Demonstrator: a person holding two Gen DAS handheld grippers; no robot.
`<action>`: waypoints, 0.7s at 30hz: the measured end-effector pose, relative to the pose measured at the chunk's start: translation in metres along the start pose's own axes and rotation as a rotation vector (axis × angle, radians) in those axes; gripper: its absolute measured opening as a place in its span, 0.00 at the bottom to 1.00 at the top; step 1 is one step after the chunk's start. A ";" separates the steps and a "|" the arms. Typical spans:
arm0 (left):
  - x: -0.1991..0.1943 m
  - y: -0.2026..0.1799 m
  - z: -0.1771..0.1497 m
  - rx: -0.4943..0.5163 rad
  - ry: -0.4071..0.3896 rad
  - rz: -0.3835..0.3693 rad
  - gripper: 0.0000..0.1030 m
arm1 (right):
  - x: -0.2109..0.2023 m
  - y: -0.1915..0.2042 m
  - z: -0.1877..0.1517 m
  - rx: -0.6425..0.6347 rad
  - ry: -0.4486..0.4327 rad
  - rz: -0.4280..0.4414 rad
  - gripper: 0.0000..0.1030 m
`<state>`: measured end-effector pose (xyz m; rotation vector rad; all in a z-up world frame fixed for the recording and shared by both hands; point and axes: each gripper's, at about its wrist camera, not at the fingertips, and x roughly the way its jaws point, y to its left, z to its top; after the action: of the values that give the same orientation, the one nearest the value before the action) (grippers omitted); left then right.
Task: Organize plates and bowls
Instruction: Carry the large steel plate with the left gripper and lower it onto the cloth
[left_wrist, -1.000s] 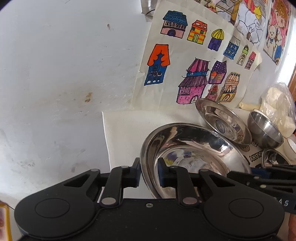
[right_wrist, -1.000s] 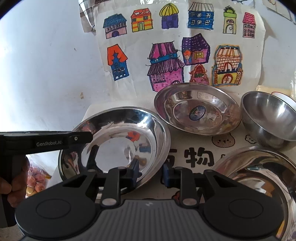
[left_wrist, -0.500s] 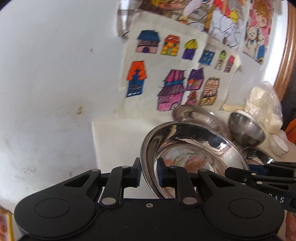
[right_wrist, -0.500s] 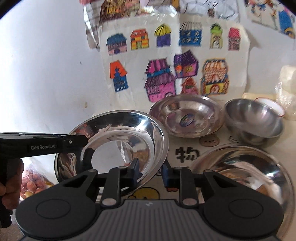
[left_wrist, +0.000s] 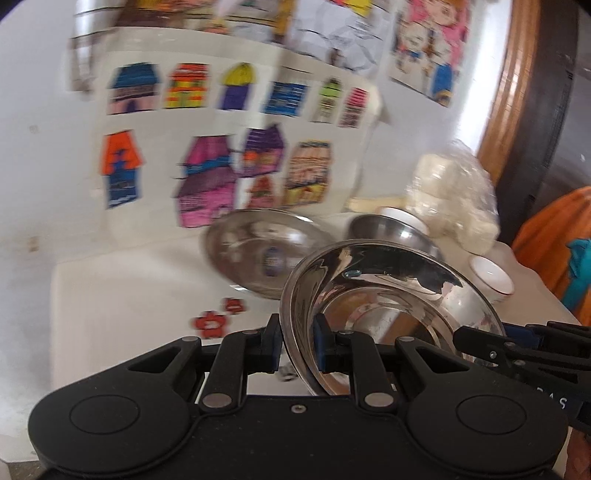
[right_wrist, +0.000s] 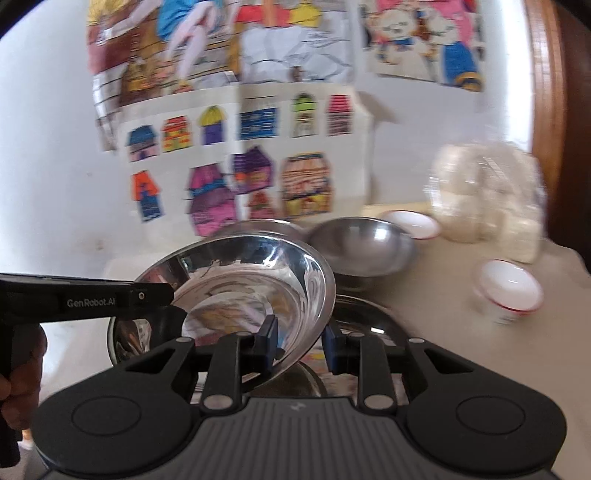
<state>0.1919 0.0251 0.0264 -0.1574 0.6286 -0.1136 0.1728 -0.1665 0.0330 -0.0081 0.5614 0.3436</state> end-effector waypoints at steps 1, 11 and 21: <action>0.003 -0.006 0.000 0.005 0.003 -0.010 0.18 | -0.002 -0.006 -0.001 0.007 0.000 -0.015 0.28; 0.029 -0.043 -0.007 0.054 0.050 -0.047 0.18 | -0.010 -0.043 -0.019 0.032 0.004 -0.120 0.29; 0.038 -0.053 -0.011 0.088 0.066 -0.029 0.18 | -0.004 -0.047 -0.031 0.012 0.011 -0.151 0.29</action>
<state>0.2130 -0.0340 0.0052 -0.0783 0.6865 -0.1748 0.1683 -0.2156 0.0046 -0.0400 0.5700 0.1935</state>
